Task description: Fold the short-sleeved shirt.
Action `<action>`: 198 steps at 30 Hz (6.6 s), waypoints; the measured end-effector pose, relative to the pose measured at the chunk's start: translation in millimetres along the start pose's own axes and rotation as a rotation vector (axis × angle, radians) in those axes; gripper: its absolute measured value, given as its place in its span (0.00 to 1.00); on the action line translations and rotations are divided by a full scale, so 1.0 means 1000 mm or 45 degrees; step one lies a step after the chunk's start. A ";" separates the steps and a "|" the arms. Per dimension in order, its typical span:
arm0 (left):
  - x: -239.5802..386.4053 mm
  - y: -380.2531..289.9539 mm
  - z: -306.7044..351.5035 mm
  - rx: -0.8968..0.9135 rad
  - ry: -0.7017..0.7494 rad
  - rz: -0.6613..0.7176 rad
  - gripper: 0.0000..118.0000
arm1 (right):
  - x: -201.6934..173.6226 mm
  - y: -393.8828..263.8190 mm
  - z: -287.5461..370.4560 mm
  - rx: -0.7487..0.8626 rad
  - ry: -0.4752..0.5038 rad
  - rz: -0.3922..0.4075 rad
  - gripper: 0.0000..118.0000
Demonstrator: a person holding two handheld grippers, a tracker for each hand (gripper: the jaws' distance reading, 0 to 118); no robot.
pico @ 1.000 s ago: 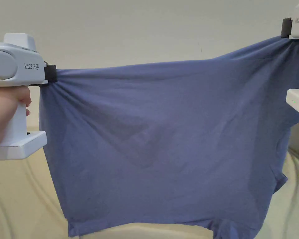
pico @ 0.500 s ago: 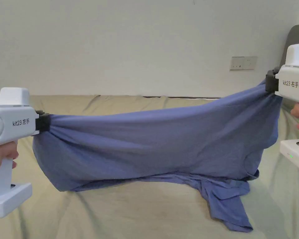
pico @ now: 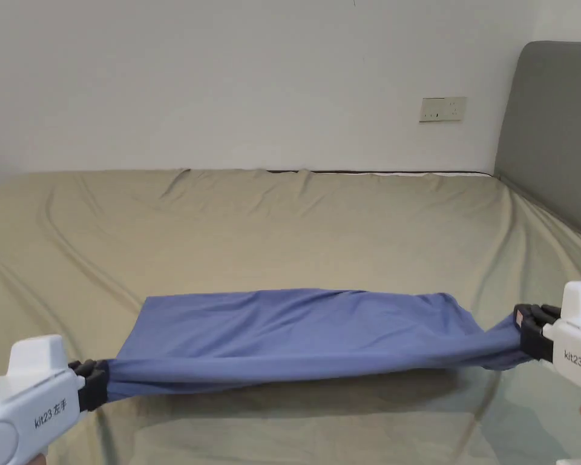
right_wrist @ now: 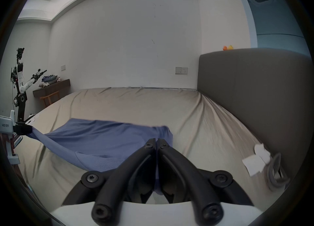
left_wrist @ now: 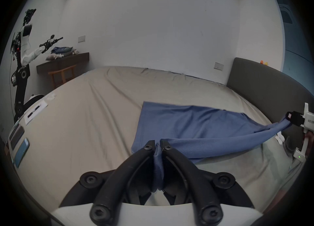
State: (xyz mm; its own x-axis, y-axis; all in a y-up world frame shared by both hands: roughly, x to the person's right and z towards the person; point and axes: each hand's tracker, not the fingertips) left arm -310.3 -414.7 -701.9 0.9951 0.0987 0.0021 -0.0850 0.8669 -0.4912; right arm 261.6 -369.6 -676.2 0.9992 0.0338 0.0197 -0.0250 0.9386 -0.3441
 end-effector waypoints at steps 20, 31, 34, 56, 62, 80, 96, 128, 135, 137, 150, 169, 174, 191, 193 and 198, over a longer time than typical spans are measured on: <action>0.004 -0.124 0.113 -0.263 -0.104 -0.148 0.01 | 0.017 -0.130 0.120 -0.373 0.080 0.171 0.01; -0.007 -0.144 0.093 -0.394 -0.080 -0.181 0.86 | 0.026 -0.174 0.097 -0.556 0.042 0.117 0.36; -0.007 -0.111 0.109 -0.329 -0.119 -0.135 0.85 | 0.031 -0.149 0.111 -0.421 -0.020 0.019 0.69; 0.024 -0.083 0.185 0.066 0.024 -0.267 0.00 | -0.033 -0.068 0.198 0.273 -0.008 0.154 0.00; 0.016 -0.114 0.125 -0.320 0.037 -0.207 0.43 | -0.040 -0.072 0.187 0.226 0.055 0.192 0.00; 0.011 -0.120 0.113 -0.264 -0.005 -0.182 0.01 | -0.025 -0.086 0.159 -0.142 0.142 0.142 0.00; 0.021 -0.111 0.121 -0.240 -0.011 -0.133 0.00 | 0.025 -0.162 0.099 -0.758 0.140 -0.099 0.14; 0.016 0.019 -0.046 -0.436 -0.030 -0.134 0.00 | 0.009 -0.007 -0.064 -0.731 0.070 0.000 0.06; 0.009 0.002 -0.103 -0.552 -0.018 -0.100 0.01 | 0.006 -0.025 -0.134 -0.834 0.029 0.033 0.06; 0.009 -0.006 -0.109 -0.574 -0.010 -0.101 0.03 | 0.007 -0.033 -0.141 -0.850 0.018 0.005 0.09; 0.020 0.042 0.028 0.023 0.140 -0.102 0.73 | 0.036 0.014 -0.020 -0.072 -0.219 -0.061 0.74; 0.043 -0.052 0.127 0.177 0.045 -0.147 0.00 | -0.023 -0.071 0.112 0.011 -0.079 0.050 0.00; 0.041 -0.060 0.115 0.107 0.064 -0.189 0.00 | -0.032 -0.073 0.112 0.042 -0.056 0.220 0.00; 0.008 -0.063 -0.033 -0.480 0.077 -0.124 0.65 | -0.023 -0.082 0.090 -0.162 0.069 -0.093 0.00; 0.010 -0.075 -0.044 -0.542 0.093 -0.137 0.39 | -0.021 -0.083 0.088 -0.181 0.075 -0.131 0.00; 0.000 -0.080 -0.037 -0.442 0.035 0.026 0.03 | -0.017 -0.088 0.082 -0.230 0.049 -0.113 0.00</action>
State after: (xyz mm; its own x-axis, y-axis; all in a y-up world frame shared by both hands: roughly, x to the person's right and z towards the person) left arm -301.5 -501.8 -695.1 0.9948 0.0972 -0.0318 -0.0874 0.6463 -0.7581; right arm 243.9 -424.8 -569.2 0.9978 -0.0626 0.0229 0.0656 0.8603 -0.5056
